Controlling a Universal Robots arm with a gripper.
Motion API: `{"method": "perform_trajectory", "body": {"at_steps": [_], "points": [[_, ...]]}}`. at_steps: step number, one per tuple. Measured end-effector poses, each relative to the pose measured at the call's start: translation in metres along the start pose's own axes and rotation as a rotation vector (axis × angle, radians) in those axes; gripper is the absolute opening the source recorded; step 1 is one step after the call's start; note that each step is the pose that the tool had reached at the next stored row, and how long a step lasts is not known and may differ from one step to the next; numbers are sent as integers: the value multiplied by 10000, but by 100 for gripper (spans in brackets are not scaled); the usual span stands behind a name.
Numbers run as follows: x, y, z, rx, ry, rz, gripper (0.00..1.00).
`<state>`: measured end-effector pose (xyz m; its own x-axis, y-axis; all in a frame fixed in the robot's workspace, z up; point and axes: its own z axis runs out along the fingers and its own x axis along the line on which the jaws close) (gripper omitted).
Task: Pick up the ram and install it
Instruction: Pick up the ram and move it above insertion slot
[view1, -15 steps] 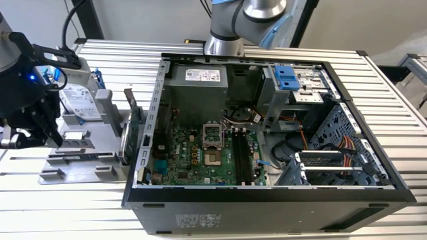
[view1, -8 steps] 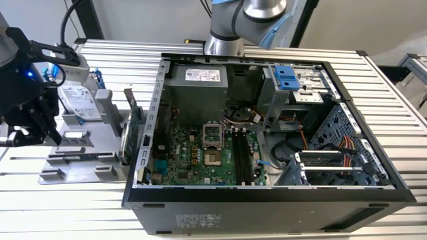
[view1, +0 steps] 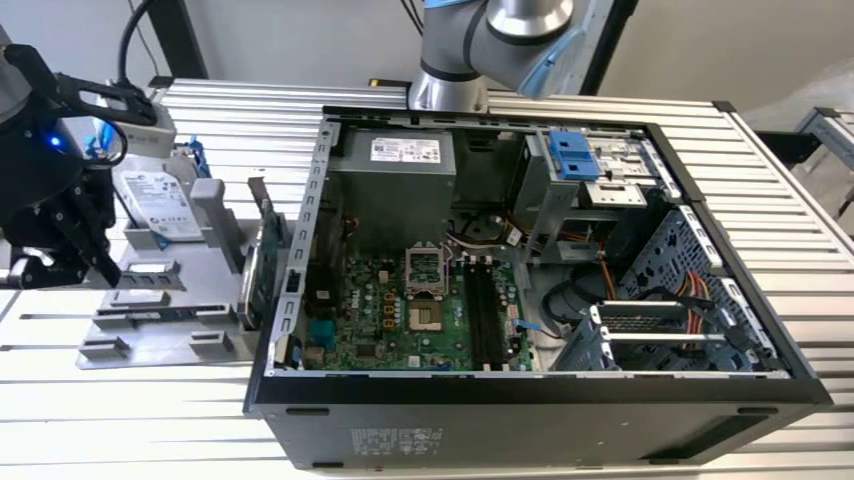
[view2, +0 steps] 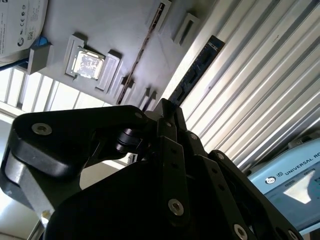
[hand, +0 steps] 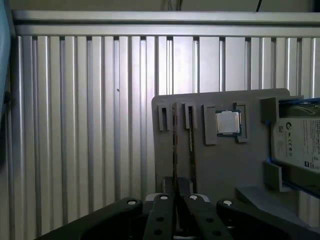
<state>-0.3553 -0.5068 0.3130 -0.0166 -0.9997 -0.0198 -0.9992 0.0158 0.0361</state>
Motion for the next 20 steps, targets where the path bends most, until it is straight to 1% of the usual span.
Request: {"method": "perform_trajectory", "body": {"at_steps": [8,20], "points": [[-1,3,-64,0,0,0,0],[-4,7,-182,0,0,0,0]]}}
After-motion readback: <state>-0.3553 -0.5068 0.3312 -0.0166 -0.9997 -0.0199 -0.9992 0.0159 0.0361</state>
